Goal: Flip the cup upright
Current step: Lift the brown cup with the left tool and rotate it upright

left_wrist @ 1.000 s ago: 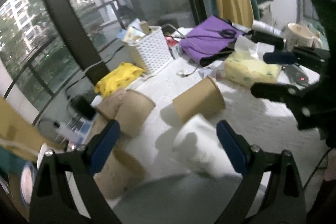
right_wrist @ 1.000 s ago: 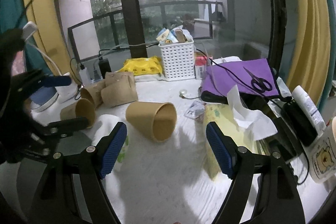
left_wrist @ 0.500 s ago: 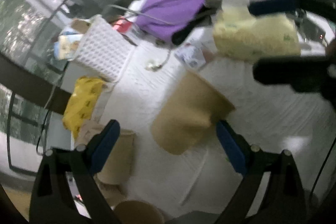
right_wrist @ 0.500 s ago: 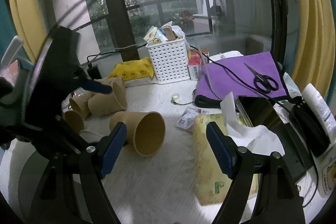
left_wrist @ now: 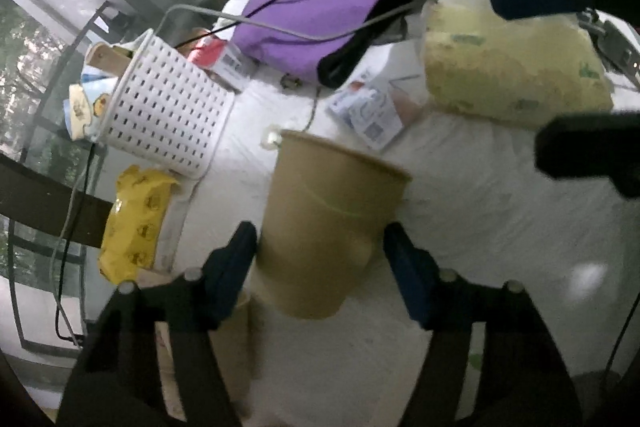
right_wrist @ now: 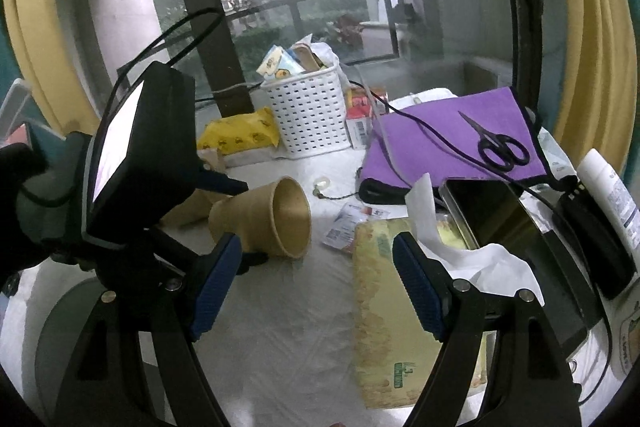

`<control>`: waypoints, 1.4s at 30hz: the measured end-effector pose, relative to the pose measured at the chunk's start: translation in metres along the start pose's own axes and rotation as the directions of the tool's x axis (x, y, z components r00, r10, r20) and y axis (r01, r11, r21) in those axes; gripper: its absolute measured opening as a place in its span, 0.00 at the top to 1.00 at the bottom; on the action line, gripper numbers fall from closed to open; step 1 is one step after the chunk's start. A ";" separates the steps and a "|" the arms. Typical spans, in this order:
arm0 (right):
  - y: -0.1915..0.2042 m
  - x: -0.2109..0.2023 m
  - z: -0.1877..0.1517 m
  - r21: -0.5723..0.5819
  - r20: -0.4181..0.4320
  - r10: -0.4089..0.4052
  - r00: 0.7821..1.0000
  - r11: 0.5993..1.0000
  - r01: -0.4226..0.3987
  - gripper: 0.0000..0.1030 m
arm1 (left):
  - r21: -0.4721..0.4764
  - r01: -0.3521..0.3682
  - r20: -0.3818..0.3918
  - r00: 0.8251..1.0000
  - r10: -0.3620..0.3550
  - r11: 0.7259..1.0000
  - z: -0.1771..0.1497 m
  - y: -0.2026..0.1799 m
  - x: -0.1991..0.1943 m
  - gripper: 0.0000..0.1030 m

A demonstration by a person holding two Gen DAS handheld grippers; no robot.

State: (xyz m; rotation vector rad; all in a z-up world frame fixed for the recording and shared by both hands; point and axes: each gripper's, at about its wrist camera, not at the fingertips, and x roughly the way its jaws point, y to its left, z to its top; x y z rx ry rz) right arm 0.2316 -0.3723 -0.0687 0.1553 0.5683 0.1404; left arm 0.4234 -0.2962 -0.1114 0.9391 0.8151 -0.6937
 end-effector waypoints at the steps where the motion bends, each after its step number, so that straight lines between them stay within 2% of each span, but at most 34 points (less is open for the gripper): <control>1: 0.000 0.000 0.000 0.001 -0.001 -0.003 1.000 1.000 0.003 0.21 | -0.011 0.004 0.003 1.000 -0.004 1.000 -0.001 0.002 -0.001 0.37; 6: 0.000 -0.003 0.000 0.011 -0.005 -0.016 1.000 1.000 0.016 0.21 | -0.046 -0.003 0.042 0.999 0.005 0.999 -0.004 0.005 -0.014 0.38; 12: 0.008 -0.016 0.006 0.005 0.017 -0.015 1.000 1.000 0.015 0.21 | -0.086 -0.030 0.096 0.995 0.038 0.996 -0.009 0.004 -0.051 0.38; 23: 0.042 -0.059 0.010 -0.033 0.078 0.014 0.997 0.999 -0.011 0.22 | -0.208 -0.095 0.203 0.970 0.138 0.974 -0.030 -0.002 -0.132 0.38; 29: 0.067 -0.082 0.006 -0.063 0.095 0.049 0.994 0.997 -0.043 0.22 | -0.315 -0.114 0.238 0.952 0.194 0.942 -0.065 -0.012 -0.170 0.38; 38: 0.115 -0.106 -0.013 -0.118 0.079 0.113 0.990 0.988 -0.104 0.22 | -0.495 -0.084 0.265 0.933 0.242 0.865 -0.140 -0.034 -0.208 0.38; 42: 0.137 -0.116 -0.022 -0.129 0.073 0.150 0.986 0.982 -0.140 0.22 | -0.554 -0.052 0.304 0.916 0.261 0.831 -0.171 -0.047 -0.227 0.38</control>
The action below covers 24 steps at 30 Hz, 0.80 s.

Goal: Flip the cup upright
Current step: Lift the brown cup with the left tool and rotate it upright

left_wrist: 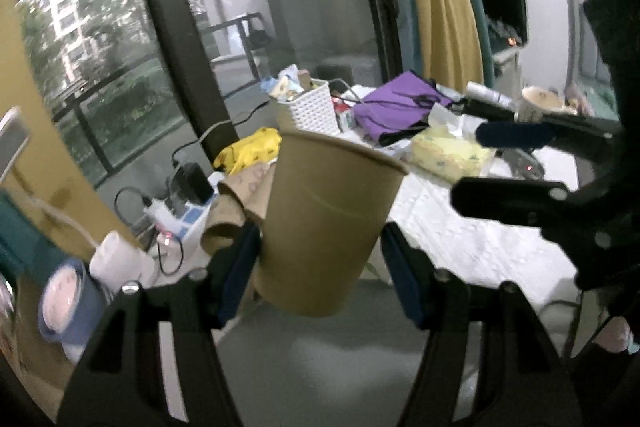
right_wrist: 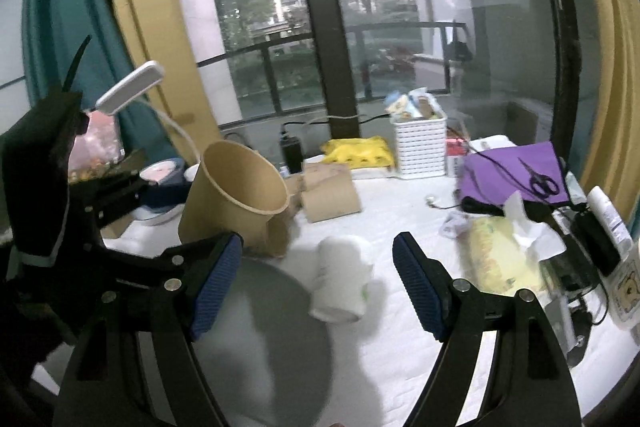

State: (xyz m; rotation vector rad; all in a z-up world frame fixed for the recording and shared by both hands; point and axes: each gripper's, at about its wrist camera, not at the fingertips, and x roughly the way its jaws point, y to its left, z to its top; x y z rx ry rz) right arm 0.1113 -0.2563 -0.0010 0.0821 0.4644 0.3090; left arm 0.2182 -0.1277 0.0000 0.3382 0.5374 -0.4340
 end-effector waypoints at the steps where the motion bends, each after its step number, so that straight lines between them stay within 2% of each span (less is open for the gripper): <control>1: 0.007 -0.002 -0.002 -0.003 0.001 0.011 1.000 1.000 -0.011 0.22 | -0.014 -0.009 0.013 1.000 0.010 1.000 -0.006 0.000 -0.007 0.38; 9: 0.051 -0.015 -0.012 -0.039 -0.013 0.080 0.997 0.996 -0.081 0.22 | -0.158 -0.024 0.075 0.997 0.036 0.987 -0.053 0.002 -0.048 0.38; 17: 0.095 -0.026 -0.027 -0.072 -0.055 0.188 0.981 0.979 -0.192 0.22 | -0.279 -0.006 0.144 0.988 0.048 0.960 -0.095 -0.008 -0.088 0.38; 24: 0.132 -0.032 -0.045 -0.105 -0.098 0.274 0.957 0.953 -0.284 0.22 | -0.308 -0.003 0.192 0.979 0.066 0.951 -0.132 -0.019 -0.121 0.38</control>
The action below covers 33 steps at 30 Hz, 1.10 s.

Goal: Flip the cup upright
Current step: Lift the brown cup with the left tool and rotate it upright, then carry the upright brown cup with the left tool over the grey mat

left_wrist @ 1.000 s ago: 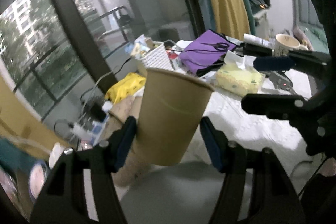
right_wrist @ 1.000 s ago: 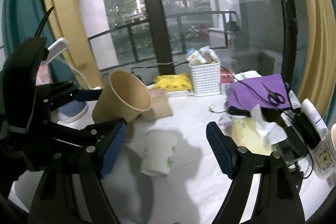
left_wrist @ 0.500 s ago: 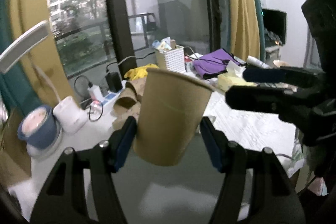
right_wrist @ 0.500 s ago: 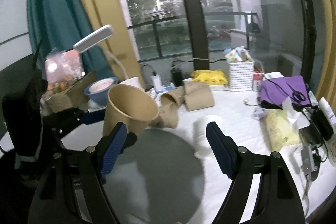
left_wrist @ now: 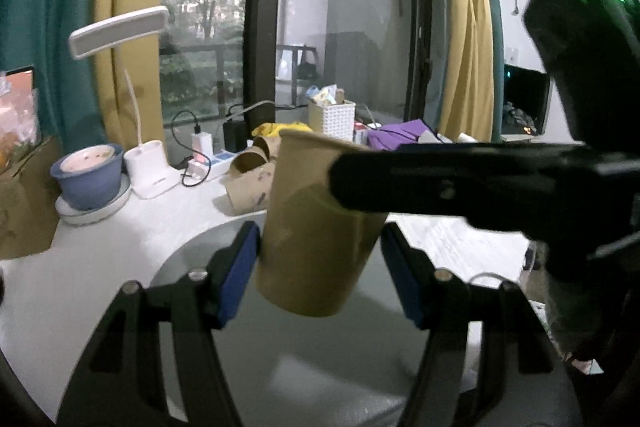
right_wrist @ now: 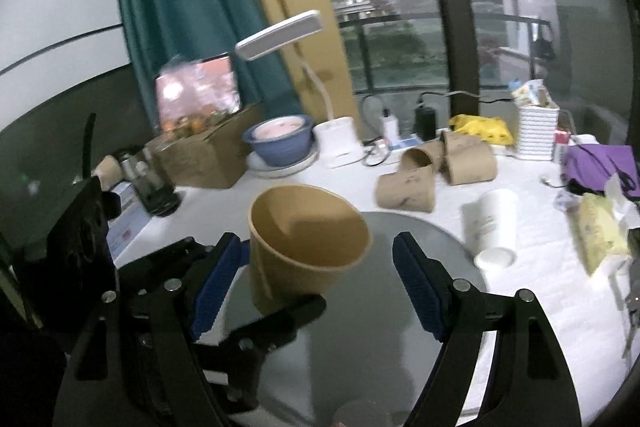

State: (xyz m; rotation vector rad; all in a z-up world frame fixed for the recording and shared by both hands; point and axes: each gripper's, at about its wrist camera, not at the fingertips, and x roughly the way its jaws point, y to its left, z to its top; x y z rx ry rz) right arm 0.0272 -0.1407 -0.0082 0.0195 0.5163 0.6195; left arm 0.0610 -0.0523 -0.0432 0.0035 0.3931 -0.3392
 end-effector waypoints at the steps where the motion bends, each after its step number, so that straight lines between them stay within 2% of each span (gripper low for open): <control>1: 0.003 0.001 -0.002 -0.001 -0.004 0.009 1.000 1.000 -0.009 0.22 | -0.009 -0.001 0.015 1.000 0.001 1.000 -0.003 0.000 -0.007 0.38; 7: 0.019 0.004 -0.009 0.029 -0.037 0.095 0.995 0.995 -0.094 0.22 | -0.042 0.019 0.083 0.996 -0.015 0.999 -0.014 0.002 -0.036 0.38; 10: 0.025 0.004 -0.009 0.021 -0.040 0.102 0.994 0.995 -0.101 0.22 | -0.048 0.045 0.104 0.994 -0.040 0.998 -0.018 0.003 -0.044 0.38; 18: 0.032 0.009 -0.010 0.019 -0.060 0.135 0.989 0.991 -0.135 0.23 | -0.045 0.068 0.116 0.991 -0.062 0.997 -0.023 0.000 -0.052 0.38; 23: 0.034 0.016 -0.011 0.019 -0.079 0.148 0.986 0.989 -0.147 0.34 | -0.043 0.061 0.115 0.992 -0.056 0.997 -0.026 0.003 -0.051 0.38; 33: 0.032 0.028 -0.013 0.034 -0.102 0.159 0.982 0.987 -0.156 0.35 | -0.051 0.064 0.100 0.993 -0.059 0.997 -0.034 0.006 -0.049 0.38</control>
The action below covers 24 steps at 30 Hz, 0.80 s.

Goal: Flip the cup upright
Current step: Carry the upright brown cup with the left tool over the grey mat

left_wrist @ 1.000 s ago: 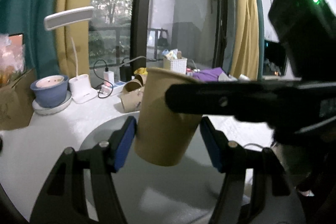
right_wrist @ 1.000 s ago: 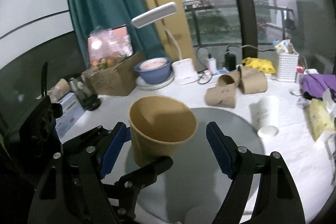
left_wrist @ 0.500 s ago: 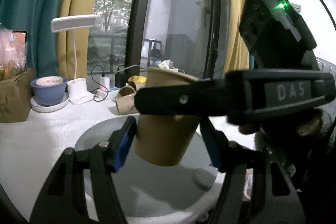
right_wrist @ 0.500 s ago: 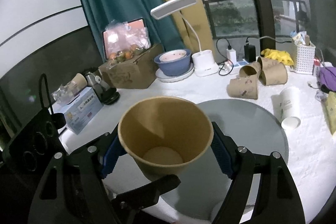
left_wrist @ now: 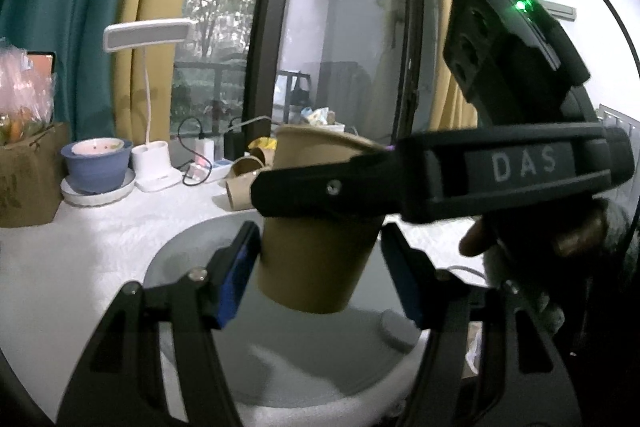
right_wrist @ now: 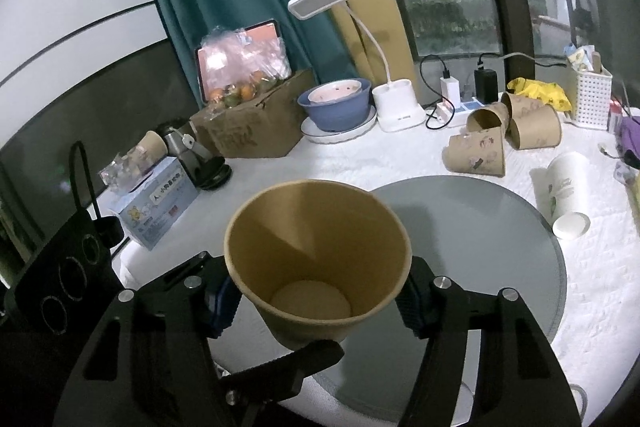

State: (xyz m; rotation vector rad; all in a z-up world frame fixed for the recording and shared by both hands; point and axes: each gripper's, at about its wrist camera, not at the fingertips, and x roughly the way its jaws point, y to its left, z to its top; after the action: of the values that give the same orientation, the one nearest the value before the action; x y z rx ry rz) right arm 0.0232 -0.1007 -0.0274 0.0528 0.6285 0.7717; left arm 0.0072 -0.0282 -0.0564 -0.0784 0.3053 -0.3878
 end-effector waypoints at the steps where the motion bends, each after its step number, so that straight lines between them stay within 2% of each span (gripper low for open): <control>1: 0.000 0.001 0.000 0.001 -0.002 0.000 1.000 1.000 0.000 0.35 | -0.002 0.001 -0.003 1.000 -0.001 1.000 -0.001 0.000 0.000 0.38; 10: -0.003 0.012 -0.002 0.004 -0.023 -0.008 1.000 1.000 0.008 0.36 | -0.047 -0.004 -0.065 0.998 0.001 0.999 -0.006 0.008 0.010 0.37; 12: -0.006 0.014 -0.002 0.004 -0.023 -0.025 0.999 1.000 0.025 0.36 | -0.041 -0.023 -0.099 0.995 0.019 0.999 -0.009 0.008 0.014 0.27; 15: -0.010 0.019 0.000 -0.013 -0.021 -0.069 0.997 0.998 0.069 0.36 | -0.047 -0.028 -0.140 0.990 0.022 0.999 -0.015 0.012 0.018 0.24; 19: -0.019 0.024 0.005 -0.033 -0.001 -0.114 0.993 0.993 0.114 0.36 | -0.052 -0.071 -0.208 0.976 0.059 0.996 -0.025 0.022 0.020 0.24; 24: -0.032 0.038 0.006 -0.074 0.004 -0.185 0.983 0.980 0.185 0.36 | -0.091 -0.148 -0.245 0.962 0.122 0.985 -0.033 0.042 0.011 0.24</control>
State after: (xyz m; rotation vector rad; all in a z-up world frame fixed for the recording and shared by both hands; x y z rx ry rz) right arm 0.0675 -0.0969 -0.0502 -0.0747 0.5983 0.6143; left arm 0.0216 0.0060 -0.0963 -0.1171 0.5671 -0.2446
